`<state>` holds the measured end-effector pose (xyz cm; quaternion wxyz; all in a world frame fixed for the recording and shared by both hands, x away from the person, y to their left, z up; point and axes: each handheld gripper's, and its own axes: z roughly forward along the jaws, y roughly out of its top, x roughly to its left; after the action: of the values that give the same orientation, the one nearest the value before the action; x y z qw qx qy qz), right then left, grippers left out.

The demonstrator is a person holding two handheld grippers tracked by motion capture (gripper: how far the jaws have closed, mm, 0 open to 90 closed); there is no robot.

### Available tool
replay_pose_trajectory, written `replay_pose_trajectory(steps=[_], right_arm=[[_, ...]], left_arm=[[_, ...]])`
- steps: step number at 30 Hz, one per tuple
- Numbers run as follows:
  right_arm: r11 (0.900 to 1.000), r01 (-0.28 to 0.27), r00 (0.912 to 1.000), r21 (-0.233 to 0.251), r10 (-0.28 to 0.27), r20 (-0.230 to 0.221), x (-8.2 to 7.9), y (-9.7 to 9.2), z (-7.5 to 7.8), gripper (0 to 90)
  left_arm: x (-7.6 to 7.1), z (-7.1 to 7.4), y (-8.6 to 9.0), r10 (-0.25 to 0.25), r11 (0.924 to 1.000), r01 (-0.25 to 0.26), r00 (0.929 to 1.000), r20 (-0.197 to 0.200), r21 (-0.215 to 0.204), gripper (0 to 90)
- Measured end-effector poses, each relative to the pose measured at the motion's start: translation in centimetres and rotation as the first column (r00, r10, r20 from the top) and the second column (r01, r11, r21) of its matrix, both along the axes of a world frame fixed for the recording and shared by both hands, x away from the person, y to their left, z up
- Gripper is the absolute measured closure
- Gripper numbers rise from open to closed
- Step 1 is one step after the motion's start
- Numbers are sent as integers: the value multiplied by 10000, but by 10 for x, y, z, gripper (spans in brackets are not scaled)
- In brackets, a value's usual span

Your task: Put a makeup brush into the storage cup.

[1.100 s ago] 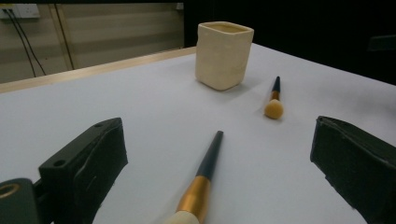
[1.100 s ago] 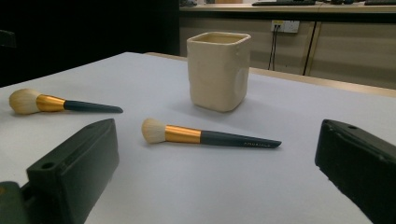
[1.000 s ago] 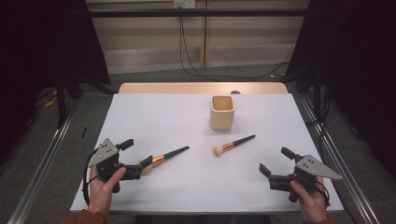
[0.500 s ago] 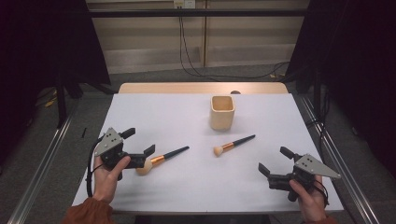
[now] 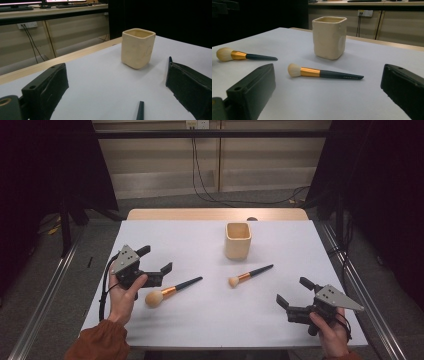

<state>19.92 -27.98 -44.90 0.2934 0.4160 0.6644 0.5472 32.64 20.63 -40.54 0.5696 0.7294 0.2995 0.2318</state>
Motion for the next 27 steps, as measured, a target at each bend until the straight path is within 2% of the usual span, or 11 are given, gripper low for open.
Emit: replay_pose_trajectory(steps=[9,10,11,12,13,16,18,20,23,25,27], right_arm=[[10000,3,10000,-11,-3,-38,0,0,0,0],[10000,33,10000,19,-33,-48,0,1,-1,0],[10000,25,10000,15,-25,-60,0,1,-1,0],[10000,25,10000,15,-25,-60,0,1,-1,0],[10000,7,10000,16,-7,-44,0,1,0,0],[10000,-40,10000,-13,40,-61,0,1,-1,0],[10000,-56,10000,-30,56,-72,0,2,-1,0],[10000,-22,10000,-10,22,-93,1,1,-1,0],[10000,-6,9999,-41,5,-111,1,1,-1,0],[10000,-11,9999,-31,11,-106,1,1,-1,0],[10000,-55,9999,-51,54,-115,1,1,-1,0]], left_arm=[[21,-5,-10,-58,10000,58,9999,-127,-38,39],[24,-5,-13,-240,9997,241,9990,-386,18,39],[24,-5,-13,-240,9997,241,9990,-386,18,39],[25,-4,-14,-312,9992,322,9986,-423,223,39],[26,-3,-17,-416,9969,441,9983,-403,651,34],[28,-1,-18,-490,9970,527,9966,-669,558,34],[28,-1,-19,-473,9964,527,9957,-797,671,34],[29,-1,-19,-501,9913,615,9939,-987,1161,33],[31,-1,-21,-870,9840,1060,9873,-1326,1432,33],[32,1,-23,-849,9766,1102,9865,-1397,1848,33],[33,2,-23,-892,9749,1167,9850,-1477,1894,34]])
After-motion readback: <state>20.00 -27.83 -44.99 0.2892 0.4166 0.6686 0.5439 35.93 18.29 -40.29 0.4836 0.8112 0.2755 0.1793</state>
